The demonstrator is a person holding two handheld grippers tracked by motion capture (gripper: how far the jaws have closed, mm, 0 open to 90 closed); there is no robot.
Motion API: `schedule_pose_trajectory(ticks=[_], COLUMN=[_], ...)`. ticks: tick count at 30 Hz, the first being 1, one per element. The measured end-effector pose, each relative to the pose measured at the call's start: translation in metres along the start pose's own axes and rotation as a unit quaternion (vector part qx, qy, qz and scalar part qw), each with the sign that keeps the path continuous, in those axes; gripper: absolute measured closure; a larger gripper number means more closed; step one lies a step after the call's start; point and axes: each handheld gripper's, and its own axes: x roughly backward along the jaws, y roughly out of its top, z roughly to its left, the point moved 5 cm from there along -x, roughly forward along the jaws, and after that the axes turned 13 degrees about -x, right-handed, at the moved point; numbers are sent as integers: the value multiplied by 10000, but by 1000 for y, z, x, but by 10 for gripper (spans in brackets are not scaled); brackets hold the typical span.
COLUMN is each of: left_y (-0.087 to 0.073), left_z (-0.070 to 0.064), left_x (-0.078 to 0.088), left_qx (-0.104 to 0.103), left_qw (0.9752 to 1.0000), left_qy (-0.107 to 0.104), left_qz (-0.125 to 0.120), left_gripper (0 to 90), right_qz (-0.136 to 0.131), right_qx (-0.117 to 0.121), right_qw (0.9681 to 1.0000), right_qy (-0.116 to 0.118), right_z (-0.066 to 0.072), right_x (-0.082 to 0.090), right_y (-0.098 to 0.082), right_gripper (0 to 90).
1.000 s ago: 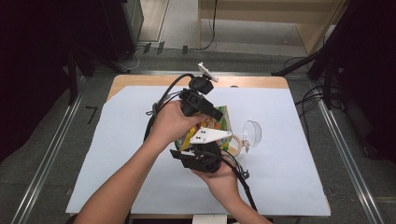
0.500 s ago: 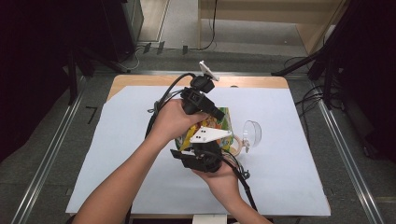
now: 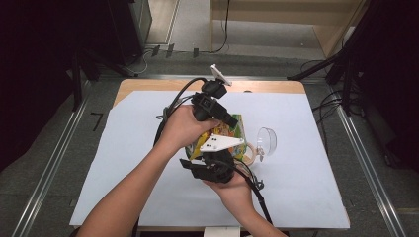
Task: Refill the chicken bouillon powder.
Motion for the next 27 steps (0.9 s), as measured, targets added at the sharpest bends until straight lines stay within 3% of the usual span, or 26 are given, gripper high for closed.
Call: schedule_pose_trajectory(ticks=[27], left_y=[-14], left_z=[-2], left_x=[-2], left_qx=[-145], left_qw=[9999], left_qy=[-55], left_qz=[-55], left_gripper=[829], right_qz=[66], right_qx=[73], right_qw=[9999], right_qy=[47], right_z=[0], right_x=[-7], right_y=[-10], right_gripper=[644])
